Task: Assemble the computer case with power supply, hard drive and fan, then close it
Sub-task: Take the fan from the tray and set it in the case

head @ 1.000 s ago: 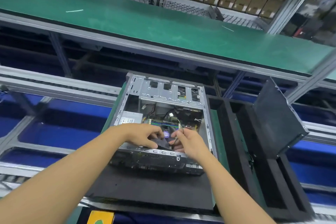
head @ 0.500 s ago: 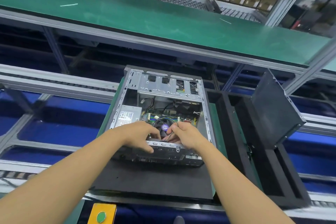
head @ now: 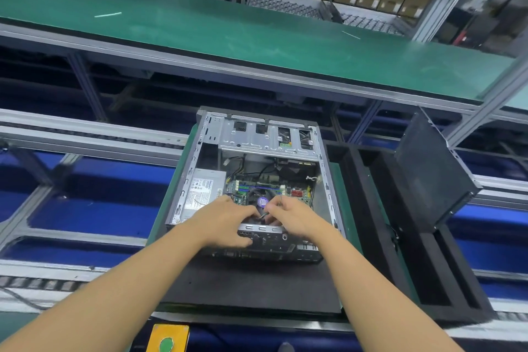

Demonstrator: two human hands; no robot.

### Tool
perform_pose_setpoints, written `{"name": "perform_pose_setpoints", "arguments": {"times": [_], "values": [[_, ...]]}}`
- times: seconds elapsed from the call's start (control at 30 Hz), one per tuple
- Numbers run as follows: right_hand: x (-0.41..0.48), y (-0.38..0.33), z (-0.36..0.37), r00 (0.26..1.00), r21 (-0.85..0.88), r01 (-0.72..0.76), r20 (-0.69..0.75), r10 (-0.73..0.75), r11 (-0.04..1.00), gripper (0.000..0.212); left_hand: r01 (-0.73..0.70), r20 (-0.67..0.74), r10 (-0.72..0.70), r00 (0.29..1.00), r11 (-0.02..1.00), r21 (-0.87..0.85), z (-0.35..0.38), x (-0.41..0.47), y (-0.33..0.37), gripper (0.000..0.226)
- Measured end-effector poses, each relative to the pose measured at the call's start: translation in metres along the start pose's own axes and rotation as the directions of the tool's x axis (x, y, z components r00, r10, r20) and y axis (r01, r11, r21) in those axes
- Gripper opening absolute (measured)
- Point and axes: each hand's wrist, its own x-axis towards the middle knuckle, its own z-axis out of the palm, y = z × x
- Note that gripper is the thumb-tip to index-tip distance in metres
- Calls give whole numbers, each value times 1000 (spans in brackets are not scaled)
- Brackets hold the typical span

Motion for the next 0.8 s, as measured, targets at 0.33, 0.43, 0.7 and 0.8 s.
{"name": "perform_pose_setpoints", "arguments": {"times": [0.33,0.43,0.7,0.8], "values": [[-1,4,-3,997,-102,57,-50,-62,993,24,92,-35,-99,994,982,-167,-6,-8,8,59],[0,7,-2,997,-148,67,-13,-70,987,24,93,-30,-94,995,995,-45,-8,-7,12,61],[3,11,-5,997,74,69,25,-71,995,47,323,-42,-351,936,897,-301,-17,-9,28,50],[-1,11,-8,995,242,97,-11,-97,965,33,357,-111,-428,897,849,-388,-21,-6,36,40]]}}
